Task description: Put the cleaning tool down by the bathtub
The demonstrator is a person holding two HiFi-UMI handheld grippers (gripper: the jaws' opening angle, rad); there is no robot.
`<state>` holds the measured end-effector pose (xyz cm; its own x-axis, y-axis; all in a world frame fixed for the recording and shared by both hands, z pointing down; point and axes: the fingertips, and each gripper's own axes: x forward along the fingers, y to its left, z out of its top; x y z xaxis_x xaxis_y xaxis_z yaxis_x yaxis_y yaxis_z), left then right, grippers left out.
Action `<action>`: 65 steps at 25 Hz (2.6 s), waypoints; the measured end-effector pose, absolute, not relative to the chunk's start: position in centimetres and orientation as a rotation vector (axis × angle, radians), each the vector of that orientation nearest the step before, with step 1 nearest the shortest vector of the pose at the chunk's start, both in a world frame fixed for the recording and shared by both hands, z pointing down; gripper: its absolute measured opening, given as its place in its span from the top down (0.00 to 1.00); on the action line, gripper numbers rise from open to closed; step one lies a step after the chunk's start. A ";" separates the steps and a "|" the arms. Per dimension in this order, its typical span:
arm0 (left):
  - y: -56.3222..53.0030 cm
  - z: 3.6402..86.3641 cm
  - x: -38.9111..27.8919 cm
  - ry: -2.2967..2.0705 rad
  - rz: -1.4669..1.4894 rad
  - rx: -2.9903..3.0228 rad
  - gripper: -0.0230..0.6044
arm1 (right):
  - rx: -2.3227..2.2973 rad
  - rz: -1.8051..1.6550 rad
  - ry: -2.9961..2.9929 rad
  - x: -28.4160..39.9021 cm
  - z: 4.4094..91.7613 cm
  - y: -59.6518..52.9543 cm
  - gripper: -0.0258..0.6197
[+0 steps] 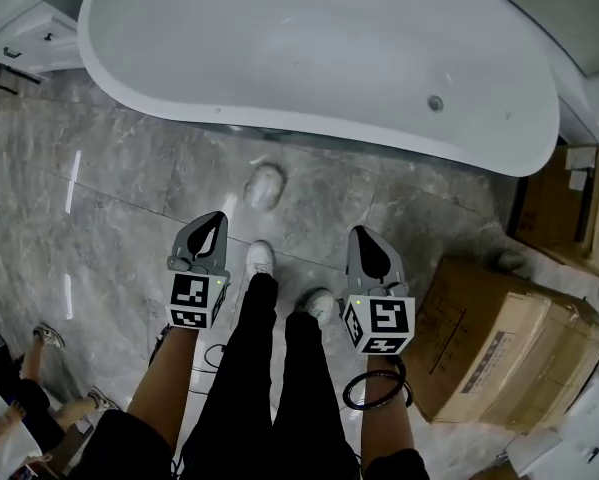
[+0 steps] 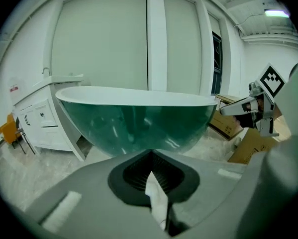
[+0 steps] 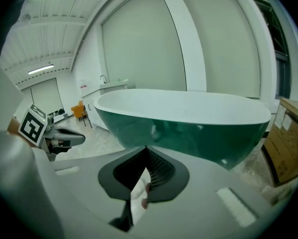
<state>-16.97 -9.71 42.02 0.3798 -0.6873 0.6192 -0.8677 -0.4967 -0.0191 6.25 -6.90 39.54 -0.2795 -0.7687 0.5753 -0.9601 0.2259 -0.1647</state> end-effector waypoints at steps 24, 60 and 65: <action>-7.2 24.5 -15.0 -1.448 0.682 2.335 0.96 | 1.835 0.629 -2.153 10.9 21.2 -4.8 0.92; -8.3 3.6 -13.3 -1.541 0.413 2.646 0.96 | 2.092 0.246 -2.195 15.3 -0.3 -3.1 0.93; -7.2 2.5 -12.6 -1.544 0.412 2.659 0.96 | 2.081 0.233 -2.220 15.3 -0.8 -1.9 0.93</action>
